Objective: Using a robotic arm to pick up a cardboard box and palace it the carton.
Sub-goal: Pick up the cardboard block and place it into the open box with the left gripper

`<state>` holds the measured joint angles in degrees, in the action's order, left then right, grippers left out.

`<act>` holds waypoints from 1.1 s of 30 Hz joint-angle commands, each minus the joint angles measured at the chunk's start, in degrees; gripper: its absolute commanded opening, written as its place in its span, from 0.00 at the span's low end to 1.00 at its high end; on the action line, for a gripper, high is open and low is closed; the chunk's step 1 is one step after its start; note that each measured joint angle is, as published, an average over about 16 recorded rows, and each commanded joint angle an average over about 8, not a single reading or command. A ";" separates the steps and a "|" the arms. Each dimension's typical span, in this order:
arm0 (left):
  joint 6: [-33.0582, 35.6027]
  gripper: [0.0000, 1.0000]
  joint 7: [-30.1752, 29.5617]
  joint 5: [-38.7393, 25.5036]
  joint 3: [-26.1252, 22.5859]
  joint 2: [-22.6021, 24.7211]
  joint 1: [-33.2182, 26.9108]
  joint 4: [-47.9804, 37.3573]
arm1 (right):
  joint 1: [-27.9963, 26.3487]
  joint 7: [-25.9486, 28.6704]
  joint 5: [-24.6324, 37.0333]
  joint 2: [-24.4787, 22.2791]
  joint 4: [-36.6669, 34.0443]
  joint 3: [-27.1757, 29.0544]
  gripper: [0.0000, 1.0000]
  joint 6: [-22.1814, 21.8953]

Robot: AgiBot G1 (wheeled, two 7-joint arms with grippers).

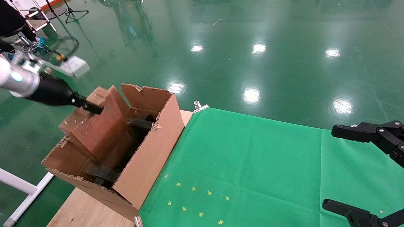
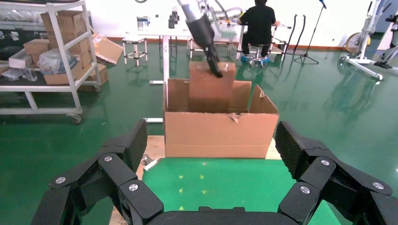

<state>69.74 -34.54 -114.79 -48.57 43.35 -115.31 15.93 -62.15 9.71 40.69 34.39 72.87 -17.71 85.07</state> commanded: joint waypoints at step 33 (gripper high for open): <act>-20.73 0.30 5.42 0.16 0.53 6.66 15.61 -16.73 | -0.02 -0.03 -0.04 -0.03 0.00 -0.07 1.00 -0.03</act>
<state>49.00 -29.00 -114.67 -48.08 49.97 -99.98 -0.75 -62.16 9.67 40.65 34.36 72.87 -17.77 85.04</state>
